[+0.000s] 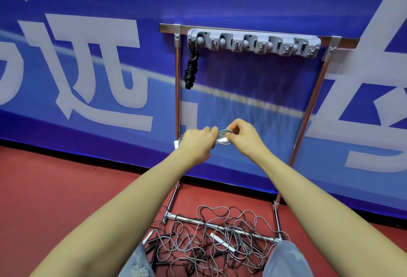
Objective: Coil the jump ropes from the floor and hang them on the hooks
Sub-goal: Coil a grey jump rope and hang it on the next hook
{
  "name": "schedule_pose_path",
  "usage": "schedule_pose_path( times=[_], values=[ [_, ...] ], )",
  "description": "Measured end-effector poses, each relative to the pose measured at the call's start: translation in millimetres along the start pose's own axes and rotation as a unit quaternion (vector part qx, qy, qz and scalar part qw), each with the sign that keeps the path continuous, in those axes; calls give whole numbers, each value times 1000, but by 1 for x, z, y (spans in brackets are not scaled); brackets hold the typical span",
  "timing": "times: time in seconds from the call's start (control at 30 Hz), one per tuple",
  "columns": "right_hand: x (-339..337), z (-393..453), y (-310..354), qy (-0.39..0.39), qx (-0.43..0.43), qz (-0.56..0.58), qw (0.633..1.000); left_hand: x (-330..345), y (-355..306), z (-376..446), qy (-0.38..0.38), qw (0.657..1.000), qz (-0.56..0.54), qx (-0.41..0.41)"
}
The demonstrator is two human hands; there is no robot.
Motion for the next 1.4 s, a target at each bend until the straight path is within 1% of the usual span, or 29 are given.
schedule_pose_path(
  times=[0.1,0.23,0.43,0.5,0.63,0.73,0.83,0.9,0.97,1.07,1.17,1.3,1.4],
  values=[
    [3,-1,0,-16,-7,-22,1000,4,1,-4,2,998,-62,17],
    [5,-2,-1,-45,-14,1,999,4,6,-6,5,989,-151,12],
    [3,0,3,-49,-34,72,996,-1,7,1,-66,971,-215,-78],
    [2,1,2,-49,-36,91,994,-2,7,3,-61,966,-230,-100],
    [0,1,0,-47,-28,144,988,-5,5,5,-47,962,-243,-119],
    [-3,1,-1,-22,-21,198,980,-4,4,5,-37,952,-270,-139],
    [-8,2,-1,35,-19,263,964,0,7,4,-28,943,-300,-144],
    [-10,1,-2,66,-28,279,958,0,8,4,-32,940,-309,-142],
    [-11,1,-4,78,-39,277,957,-2,8,4,-38,941,-307,-135],
    [-9,1,-8,61,-54,278,957,-5,6,6,-37,945,-300,-122],
    [-9,0,-5,22,-57,273,960,-8,4,6,-31,942,-312,-123],
    [-8,1,0,-35,-66,219,973,-10,0,3,-52,951,-286,-107],
    [-7,2,2,-60,-64,211,973,-13,-2,3,-63,958,-264,-90]
  ],
)
Point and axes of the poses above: each hand's wrist, its own z-axis towards the middle knuckle, its own x-axis out of the palm, y = z × x, the point moved 2 cm from there along z, towards the middle knuckle, and after that the axes turned 3 degrees about z, right-handed, at the moved point
